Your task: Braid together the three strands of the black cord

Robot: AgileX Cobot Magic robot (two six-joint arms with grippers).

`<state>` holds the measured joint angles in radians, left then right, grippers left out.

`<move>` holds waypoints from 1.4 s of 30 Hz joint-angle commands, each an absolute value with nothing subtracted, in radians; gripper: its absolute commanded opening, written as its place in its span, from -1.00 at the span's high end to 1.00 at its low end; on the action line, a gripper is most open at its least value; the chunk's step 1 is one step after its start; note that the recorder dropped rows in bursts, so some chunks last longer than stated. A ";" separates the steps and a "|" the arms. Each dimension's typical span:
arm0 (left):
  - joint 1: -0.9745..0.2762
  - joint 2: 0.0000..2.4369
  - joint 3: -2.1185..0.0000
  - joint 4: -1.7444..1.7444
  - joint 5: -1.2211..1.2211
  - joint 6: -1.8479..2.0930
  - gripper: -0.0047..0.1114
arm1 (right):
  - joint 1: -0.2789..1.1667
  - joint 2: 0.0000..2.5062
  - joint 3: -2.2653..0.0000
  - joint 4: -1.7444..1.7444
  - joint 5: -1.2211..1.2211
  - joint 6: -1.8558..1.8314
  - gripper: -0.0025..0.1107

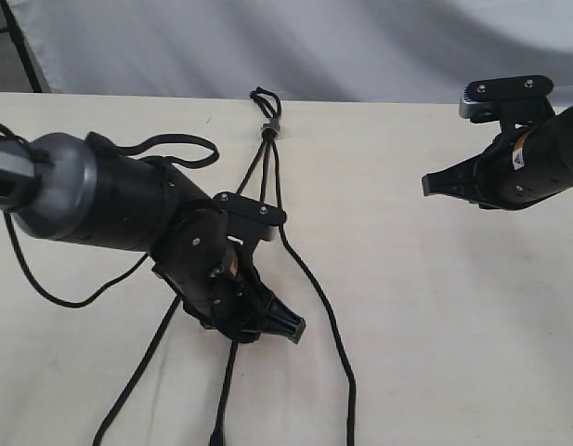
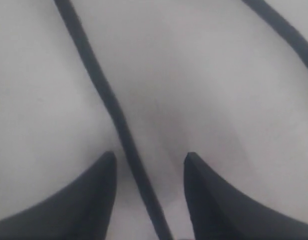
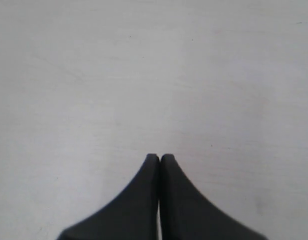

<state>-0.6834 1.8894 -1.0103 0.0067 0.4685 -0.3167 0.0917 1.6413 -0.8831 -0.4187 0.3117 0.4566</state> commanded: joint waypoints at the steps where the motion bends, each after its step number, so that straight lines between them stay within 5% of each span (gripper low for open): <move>1: -0.710 1.947 -1.061 0.021 0.525 -0.318 0.22 | 0.097 1.640 -0.884 -0.425 0.292 0.455 0.96; 8: -0.712 1.988 -1.071 0.040 0.554 -0.312 0.91 | 0.097 1.640 -0.884 -0.415 0.296 0.455 0.96; 16: -0.673 1.881 -1.152 0.149 0.666 -0.262 0.92 | 0.097 1.640 -0.882 -0.408 0.300 0.455 0.96; 25: -0.413 1.781 -1.155 0.262 0.768 -0.322 0.92 | 0.097 1.640 -0.882 -0.402 0.304 0.455 0.96; 32: -0.275 1.781 -1.041 0.259 0.655 -0.345 0.92 | 0.097 1.640 -0.882 -0.402 0.286 0.455 0.96; 42: -0.249 1.781 -0.878 0.259 0.487 -0.346 0.91 | 0.097 1.640 -0.882 -0.366 0.286 0.455 0.96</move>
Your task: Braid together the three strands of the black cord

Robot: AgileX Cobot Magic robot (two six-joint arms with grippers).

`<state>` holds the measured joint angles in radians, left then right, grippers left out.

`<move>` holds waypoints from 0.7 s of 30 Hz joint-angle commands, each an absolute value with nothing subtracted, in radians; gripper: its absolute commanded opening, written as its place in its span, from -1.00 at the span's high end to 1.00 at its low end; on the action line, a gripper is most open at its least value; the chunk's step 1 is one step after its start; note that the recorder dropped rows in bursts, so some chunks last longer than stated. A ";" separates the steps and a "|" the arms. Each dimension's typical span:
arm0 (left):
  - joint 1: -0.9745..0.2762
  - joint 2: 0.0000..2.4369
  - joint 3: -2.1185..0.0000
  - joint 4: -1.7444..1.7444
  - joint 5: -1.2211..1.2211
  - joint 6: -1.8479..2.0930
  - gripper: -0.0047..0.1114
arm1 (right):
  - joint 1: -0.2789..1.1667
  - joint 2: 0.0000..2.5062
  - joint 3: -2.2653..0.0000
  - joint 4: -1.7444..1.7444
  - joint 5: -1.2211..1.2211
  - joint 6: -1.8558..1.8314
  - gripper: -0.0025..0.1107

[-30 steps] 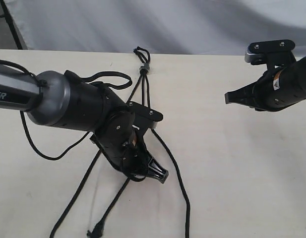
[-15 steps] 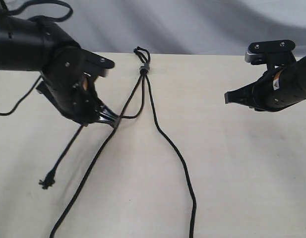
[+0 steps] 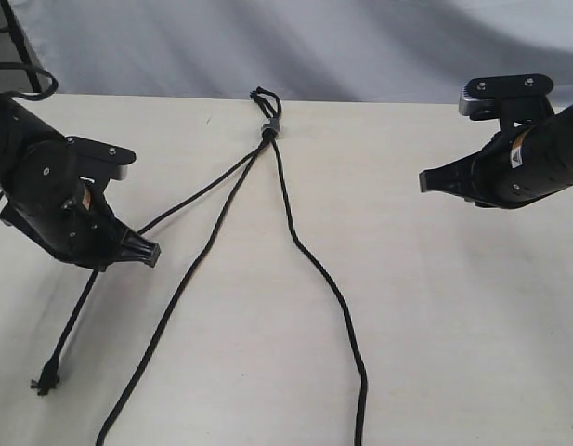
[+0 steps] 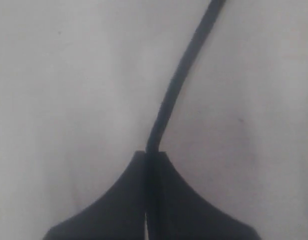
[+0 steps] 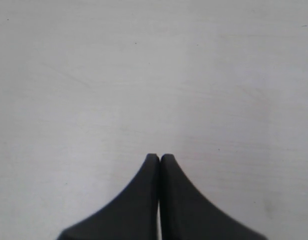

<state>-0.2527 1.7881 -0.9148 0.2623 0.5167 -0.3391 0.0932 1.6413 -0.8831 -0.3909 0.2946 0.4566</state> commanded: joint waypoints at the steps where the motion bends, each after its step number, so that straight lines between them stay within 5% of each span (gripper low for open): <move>1: -0.249 1.781 -0.876 0.259 0.491 -0.346 0.91 | 0.097 1.640 -0.882 -0.363 0.286 0.455 0.96; 4: -0.249 1.781 -0.876 0.250 0.501 -0.346 0.85 | 0.097 1.640 -0.882 -0.364 0.288 0.458 0.96; 6: -0.249 1.781 -0.876 0.237 0.501 -0.346 0.64 | 0.097 1.640 -0.882 -0.364 0.288 0.458 0.96; 11: -0.249 1.781 -0.876 0.201 0.501 -0.346 -0.31 | 0.097 1.640 -0.882 -0.364 0.286 0.458 0.96; 14: -0.242 1.776 -0.889 0.205 0.485 -0.340 -0.56 | 0.097 1.640 -0.882 -0.362 0.286 0.458 0.96; 17: -0.222 1.753 -0.926 0.213 0.474 -0.319 -0.41 | 0.109 1.640 -0.882 -0.306 0.297 0.453 0.96; 21: -0.162 1.689 -0.959 0.213 0.425 -0.312 0.55 | 0.189 1.640 -0.884 -0.203 0.297 0.379 0.96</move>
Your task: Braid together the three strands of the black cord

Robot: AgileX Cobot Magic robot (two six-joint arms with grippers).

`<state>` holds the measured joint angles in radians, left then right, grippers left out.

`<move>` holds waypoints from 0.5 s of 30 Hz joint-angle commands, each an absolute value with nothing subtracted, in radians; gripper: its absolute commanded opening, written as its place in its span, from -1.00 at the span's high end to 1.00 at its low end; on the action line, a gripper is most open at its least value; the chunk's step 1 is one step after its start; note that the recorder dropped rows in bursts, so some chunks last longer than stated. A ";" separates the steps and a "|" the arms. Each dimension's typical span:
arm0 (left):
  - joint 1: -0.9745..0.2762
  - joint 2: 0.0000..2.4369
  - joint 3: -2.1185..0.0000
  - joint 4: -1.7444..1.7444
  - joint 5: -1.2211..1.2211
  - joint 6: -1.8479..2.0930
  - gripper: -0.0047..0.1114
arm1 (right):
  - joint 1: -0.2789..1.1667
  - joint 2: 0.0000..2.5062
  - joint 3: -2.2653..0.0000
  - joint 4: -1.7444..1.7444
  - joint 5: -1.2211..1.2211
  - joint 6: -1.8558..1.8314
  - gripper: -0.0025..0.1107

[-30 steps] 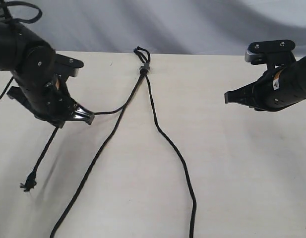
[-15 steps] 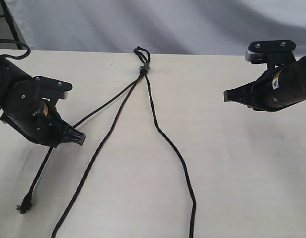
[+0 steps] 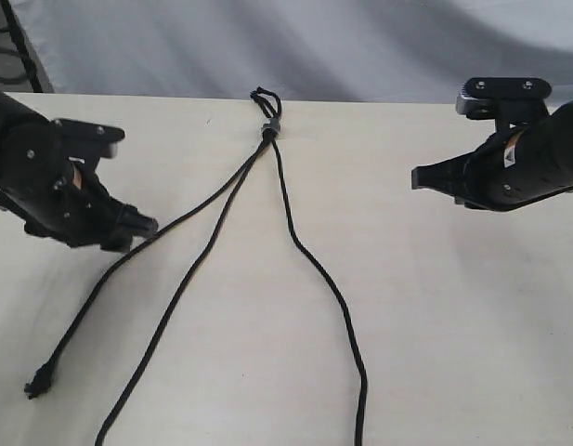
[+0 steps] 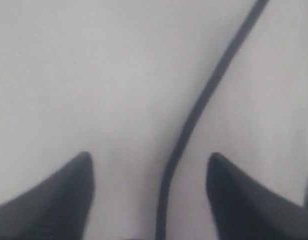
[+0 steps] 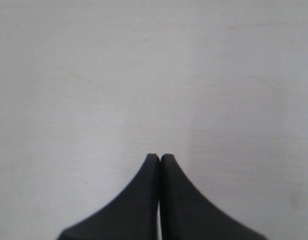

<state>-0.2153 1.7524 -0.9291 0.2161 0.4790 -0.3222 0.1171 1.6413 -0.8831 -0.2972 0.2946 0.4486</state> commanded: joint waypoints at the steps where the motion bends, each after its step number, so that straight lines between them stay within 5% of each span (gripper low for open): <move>1: -0.131 1.672 -0.959 0.213 0.395 -0.312 0.91 | 0.228 1.640 -0.890 -0.171 0.300 0.339 0.96; 11: 0.120 1.630 -0.791 0.204 0.049 -0.368 0.83 | 0.674 1.784 -1.100 -0.115 0.434 0.284 0.95; 15: 0.165 1.630 -0.677 0.204 -0.196 -0.370 0.83 | 0.775 1.907 -1.280 -0.136 0.511 0.325 0.51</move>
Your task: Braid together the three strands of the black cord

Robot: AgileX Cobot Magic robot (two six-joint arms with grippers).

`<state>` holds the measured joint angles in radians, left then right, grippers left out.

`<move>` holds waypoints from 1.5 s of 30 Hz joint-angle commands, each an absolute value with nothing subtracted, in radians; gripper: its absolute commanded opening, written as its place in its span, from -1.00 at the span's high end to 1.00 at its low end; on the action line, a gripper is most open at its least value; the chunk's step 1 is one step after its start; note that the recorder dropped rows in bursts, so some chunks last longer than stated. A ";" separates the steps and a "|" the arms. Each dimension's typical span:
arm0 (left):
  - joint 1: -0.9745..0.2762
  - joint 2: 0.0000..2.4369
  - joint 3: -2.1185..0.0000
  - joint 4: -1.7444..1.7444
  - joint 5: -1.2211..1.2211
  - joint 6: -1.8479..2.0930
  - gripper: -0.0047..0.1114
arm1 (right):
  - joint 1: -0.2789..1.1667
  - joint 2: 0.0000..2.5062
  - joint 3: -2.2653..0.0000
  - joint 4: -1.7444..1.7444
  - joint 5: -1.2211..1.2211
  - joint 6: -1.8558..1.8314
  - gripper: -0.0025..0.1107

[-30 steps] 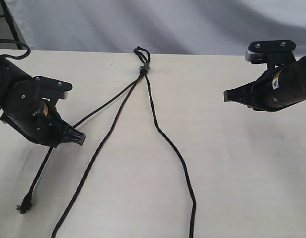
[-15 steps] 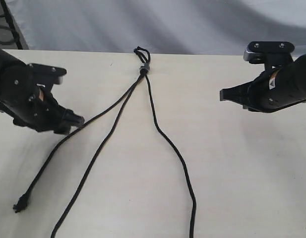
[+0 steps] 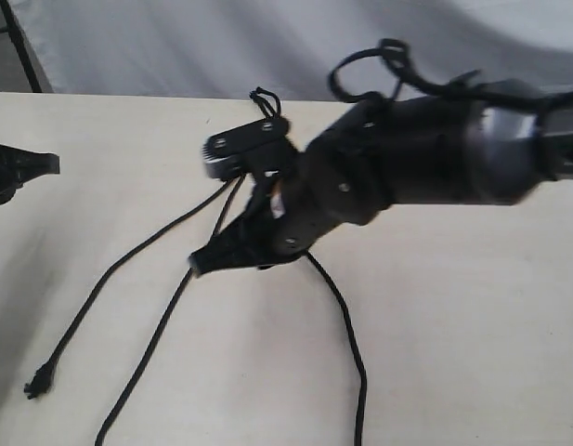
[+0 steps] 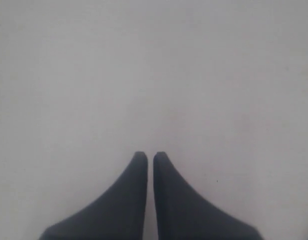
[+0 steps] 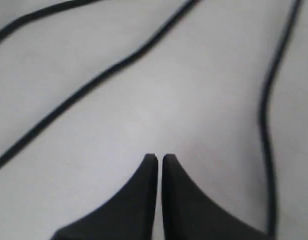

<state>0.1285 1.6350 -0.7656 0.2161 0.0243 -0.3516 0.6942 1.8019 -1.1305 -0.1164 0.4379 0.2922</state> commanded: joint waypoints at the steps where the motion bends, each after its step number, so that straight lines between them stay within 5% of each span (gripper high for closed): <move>1: 0.165 1.630 -0.665 0.204 -0.220 -0.370 0.83 | 0.788 1.934 -1.319 -0.136 0.548 0.348 0.33; 5: 0.165 1.630 -0.660 0.204 -0.235 -0.368 0.83 | 0.841 2.066 -1.498 -0.116 0.732 0.408 0.00; 19: 0.165 1.630 -0.660 0.204 -0.255 -0.370 0.83 | 0.863 2.278 -1.734 0.000 0.841 0.408 0.00; 21: 0.165 1.630 -0.660 0.204 -0.256 -0.375 0.83 | 0.863 2.284 -1.734 0.000 0.844 0.408 0.09; 26: 0.165 1.630 -0.660 0.204 -0.256 -0.398 0.83 | 0.863 2.286 -1.734 0.000 0.868 0.377 0.92; 27: 0.165 1.630 -0.660 0.204 -0.256 -0.400 0.83 | 0.863 2.286 -1.734 0.000 0.888 0.366 0.96; 34: 0.165 1.630 -0.660 0.204 -0.258 -0.400 0.83 | 0.811 2.174 -1.780 -0.053 1.123 0.265 0.96; 45: 0.165 1.630 -0.660 0.204 -0.257 -0.405 0.83 | 0.435 2.069 -1.778 -0.214 1.221 0.253 0.96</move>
